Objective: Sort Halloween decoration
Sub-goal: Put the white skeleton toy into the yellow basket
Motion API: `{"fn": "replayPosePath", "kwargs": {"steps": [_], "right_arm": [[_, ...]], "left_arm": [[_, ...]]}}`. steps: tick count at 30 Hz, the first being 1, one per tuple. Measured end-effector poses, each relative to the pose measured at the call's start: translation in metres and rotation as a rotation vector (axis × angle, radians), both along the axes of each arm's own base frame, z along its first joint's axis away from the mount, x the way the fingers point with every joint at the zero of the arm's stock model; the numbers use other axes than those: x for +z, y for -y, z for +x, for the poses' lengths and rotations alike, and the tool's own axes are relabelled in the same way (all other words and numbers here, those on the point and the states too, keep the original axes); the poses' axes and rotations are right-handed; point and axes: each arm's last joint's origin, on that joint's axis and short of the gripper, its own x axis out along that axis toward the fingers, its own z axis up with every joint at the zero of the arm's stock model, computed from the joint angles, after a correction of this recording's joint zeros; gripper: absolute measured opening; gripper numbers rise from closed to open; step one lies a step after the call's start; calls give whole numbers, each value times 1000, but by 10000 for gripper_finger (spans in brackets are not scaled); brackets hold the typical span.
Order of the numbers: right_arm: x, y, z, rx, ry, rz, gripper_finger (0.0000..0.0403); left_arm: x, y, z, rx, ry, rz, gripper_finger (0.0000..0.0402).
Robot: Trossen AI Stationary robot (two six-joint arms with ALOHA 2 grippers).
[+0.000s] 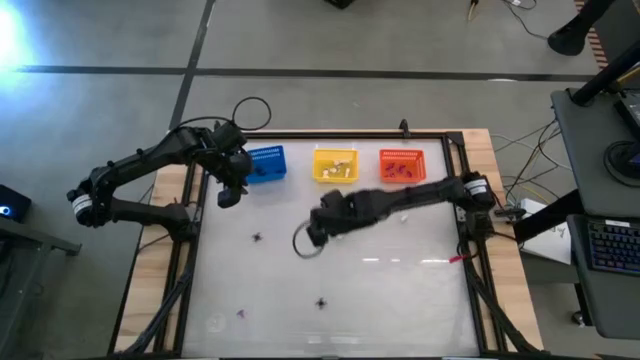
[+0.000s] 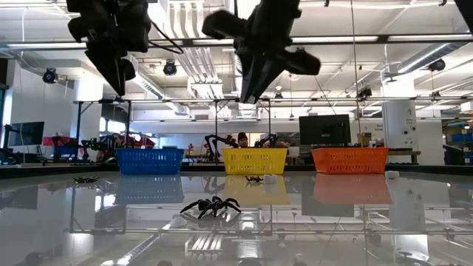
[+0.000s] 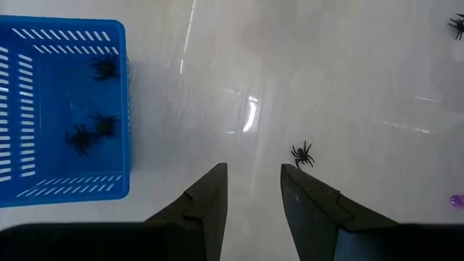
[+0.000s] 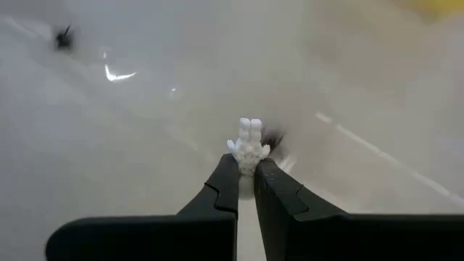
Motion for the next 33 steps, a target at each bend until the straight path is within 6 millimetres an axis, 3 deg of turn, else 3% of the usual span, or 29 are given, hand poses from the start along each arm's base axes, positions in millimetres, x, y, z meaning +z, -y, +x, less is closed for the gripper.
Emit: {"fn": "replayPosePath", "kwargs": {"steps": [10,19,27,33], "right_arm": [[1,90,-4,143,-74,-95,13],[0,161,-20,200,-136,-151,13],[-19,204,-29,298,-185,-113,13],[-30,217,-30,335,-217,-120,13]], "left_arm": [[0,0,0,40,-1,-17,111],[0,0,0,116,-6,-50,111],[0,0,0,165,-9,-71,111],[0,0,0,203,-13,-87,111]]}}
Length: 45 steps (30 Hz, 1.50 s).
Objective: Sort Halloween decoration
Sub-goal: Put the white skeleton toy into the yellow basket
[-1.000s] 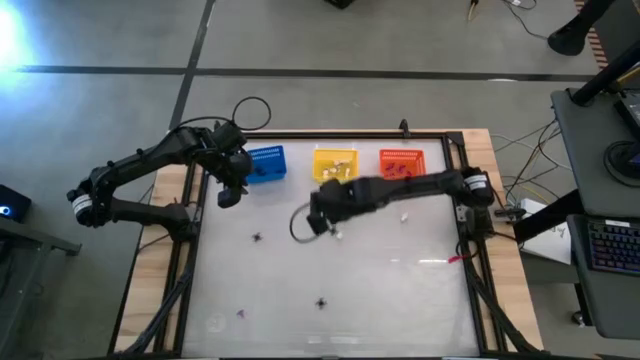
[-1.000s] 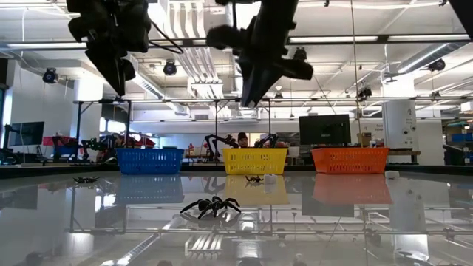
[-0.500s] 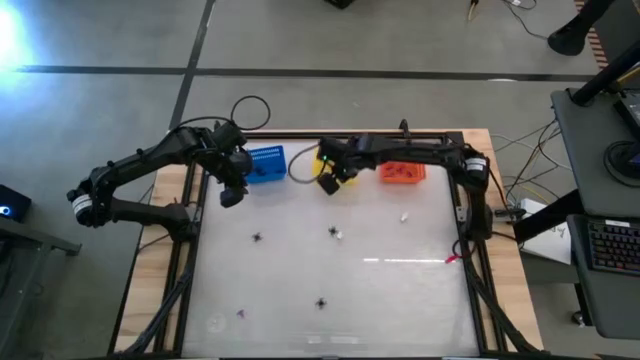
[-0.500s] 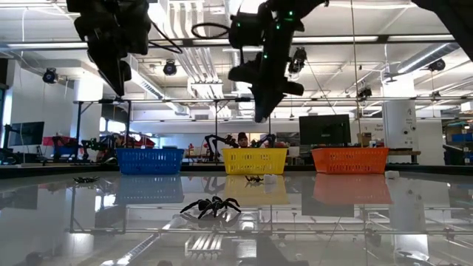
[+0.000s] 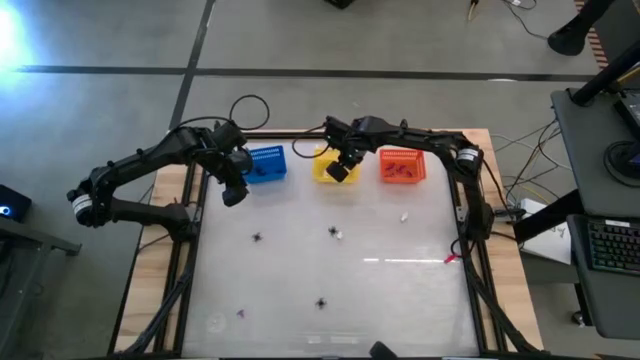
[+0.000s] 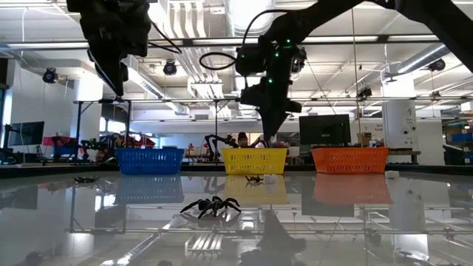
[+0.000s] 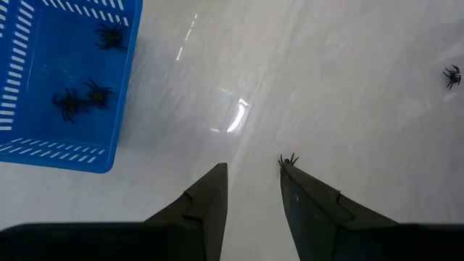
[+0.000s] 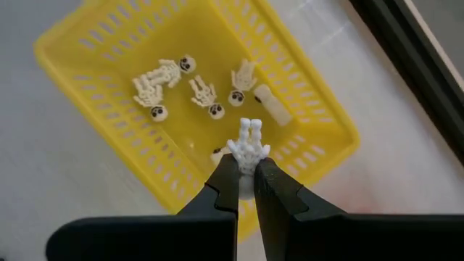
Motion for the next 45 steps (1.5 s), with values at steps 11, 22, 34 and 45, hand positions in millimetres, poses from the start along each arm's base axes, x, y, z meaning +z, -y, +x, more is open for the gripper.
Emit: {"fn": "replayPosePath", "kwargs": {"steps": [11,22,34,45], "right_arm": [[-1,4,0,4,6,-3,44],[0,4,0,2,7,-7,118],[0,-6,2,65,122,262,107],[-1,-40,5,142,37,358,78]], "left_arm": [[0,0,0,-2,-1,0,111],[0,0,0,-7,-2,2,111],[-3,1,0,18,-35,-40,111],[-3,18,6,-18,-34,-147,111]]}}
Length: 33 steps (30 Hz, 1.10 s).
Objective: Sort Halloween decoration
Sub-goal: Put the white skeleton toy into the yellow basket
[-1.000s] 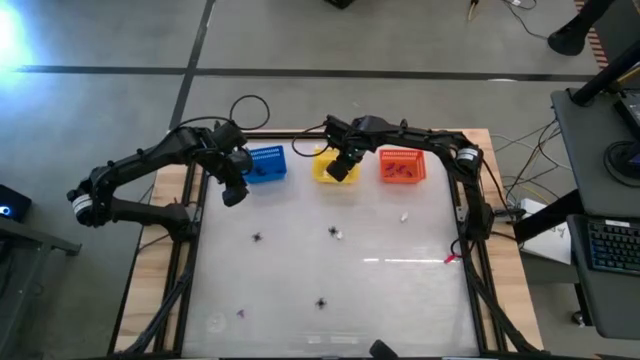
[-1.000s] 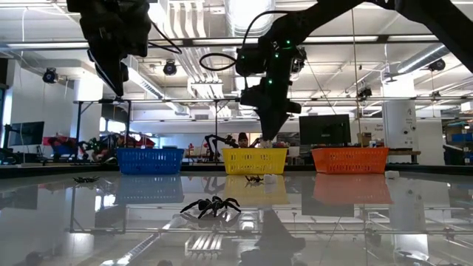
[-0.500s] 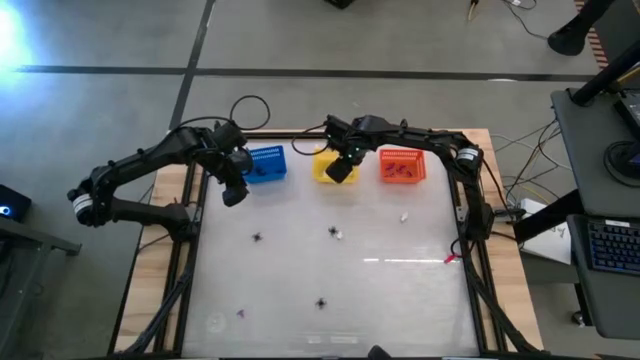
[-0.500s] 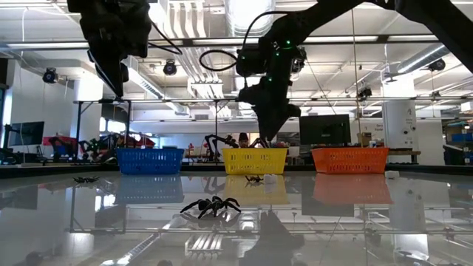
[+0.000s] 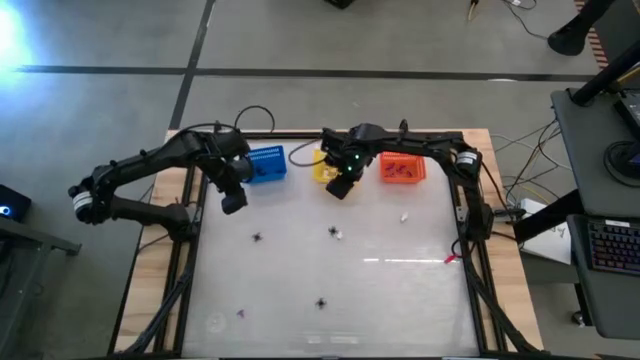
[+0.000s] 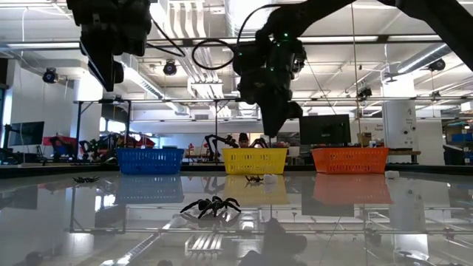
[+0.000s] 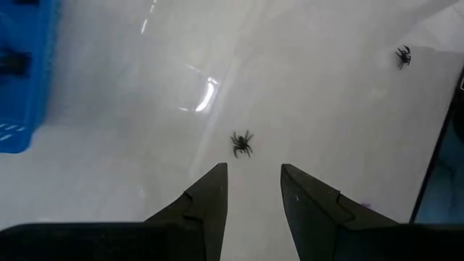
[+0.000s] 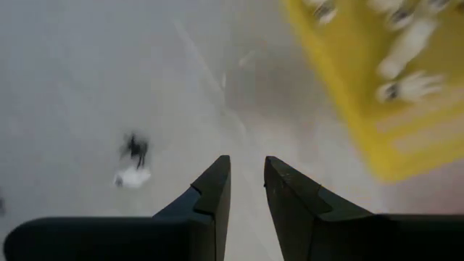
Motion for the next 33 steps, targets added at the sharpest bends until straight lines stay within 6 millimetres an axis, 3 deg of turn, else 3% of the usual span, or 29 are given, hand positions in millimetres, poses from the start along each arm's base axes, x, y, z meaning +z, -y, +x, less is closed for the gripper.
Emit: {"fn": "replayPosePath", "kwargs": {"steps": [8,16,23,33], "right_arm": [[0,-45,11,132,-23,4,82],[0,-85,19,140,-55,-4,111],[-1,-105,21,-73,-117,-102,136],[-1,-125,23,-465,-152,-106,146]], "left_arm": [[0,11,5,-11,-9,-19,111],[0,16,7,-29,-11,-22,111],[0,15,7,-83,4,2,111],[0,15,7,-147,19,39,111]]}}
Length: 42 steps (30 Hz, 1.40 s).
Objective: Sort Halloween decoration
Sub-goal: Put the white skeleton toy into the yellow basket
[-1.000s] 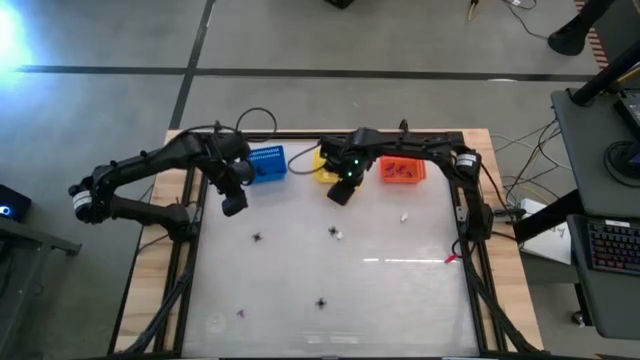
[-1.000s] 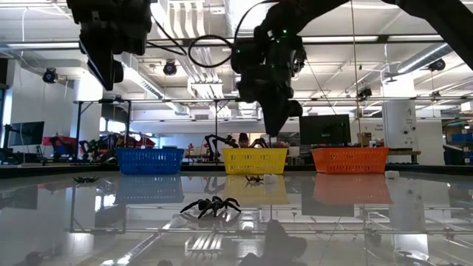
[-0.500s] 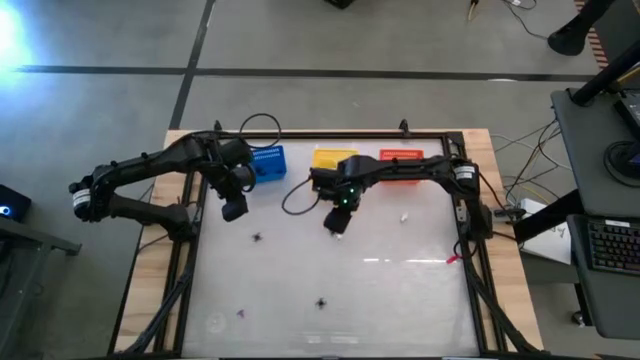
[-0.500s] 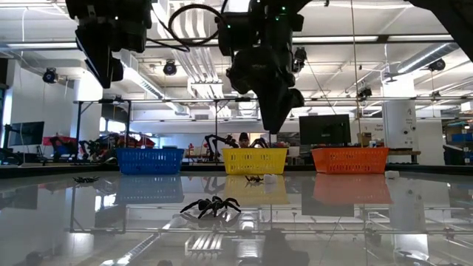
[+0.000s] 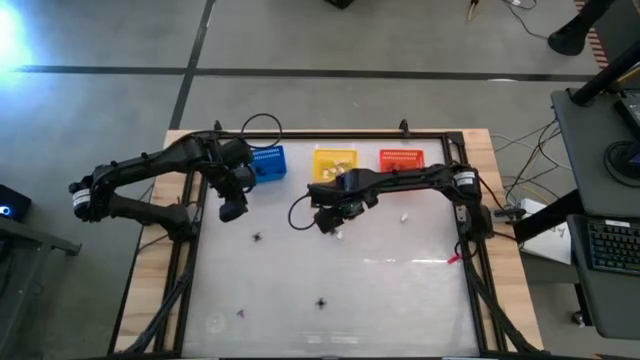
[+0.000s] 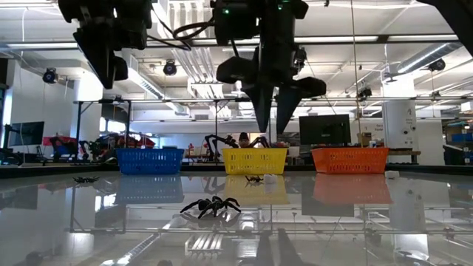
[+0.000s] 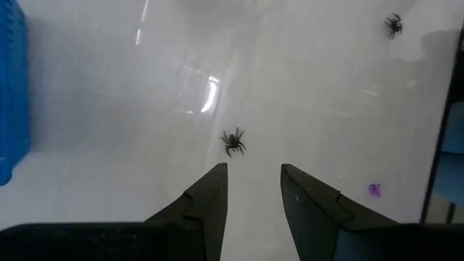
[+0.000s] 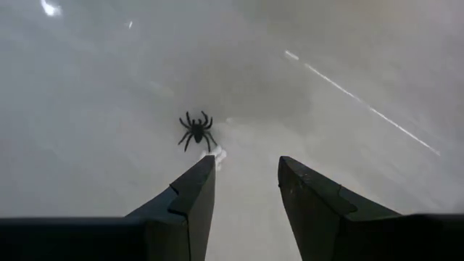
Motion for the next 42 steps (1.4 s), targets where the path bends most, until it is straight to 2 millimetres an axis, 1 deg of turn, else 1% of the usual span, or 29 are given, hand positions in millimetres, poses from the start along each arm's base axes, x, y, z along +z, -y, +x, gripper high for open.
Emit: {"fn": "replayPosePath", "kwargs": {"steps": [3,7,12,18,21,25,31,37,39,42], "right_arm": [[-4,-6,2,-50,-10,-31,146],[-17,-15,6,-104,-33,-39,143],[-34,-26,12,-124,-55,-22,134],[-41,-38,14,-151,-66,-25,123],[-48,-42,16,-158,-72,-25,120],[-62,-45,22,-160,-64,-23,119],[-79,-47,26,-160,-88,-22,118],[-80,-48,26,-109,-98,-31,111],[-80,-47,25,-93,-107,-34,98],[-80,-47,22,-63,-142,-37,66]], "left_arm": [[0,-1,0,-8,-7,29,111],[0,-1,0,-8,-9,37,111],[0,-1,0,-21,-6,42,111],[0,-1,0,-29,-2,45,111],[0,-1,0,-29,-2,45,111],[0,-1,0,-27,-2,44,111],[0,-1,0,-25,-3,43,111],[0,-1,0,-25,-3,43,111],[0,-1,0,-25,-3,43,111],[0,-1,0,-27,-2,44,111]]}}
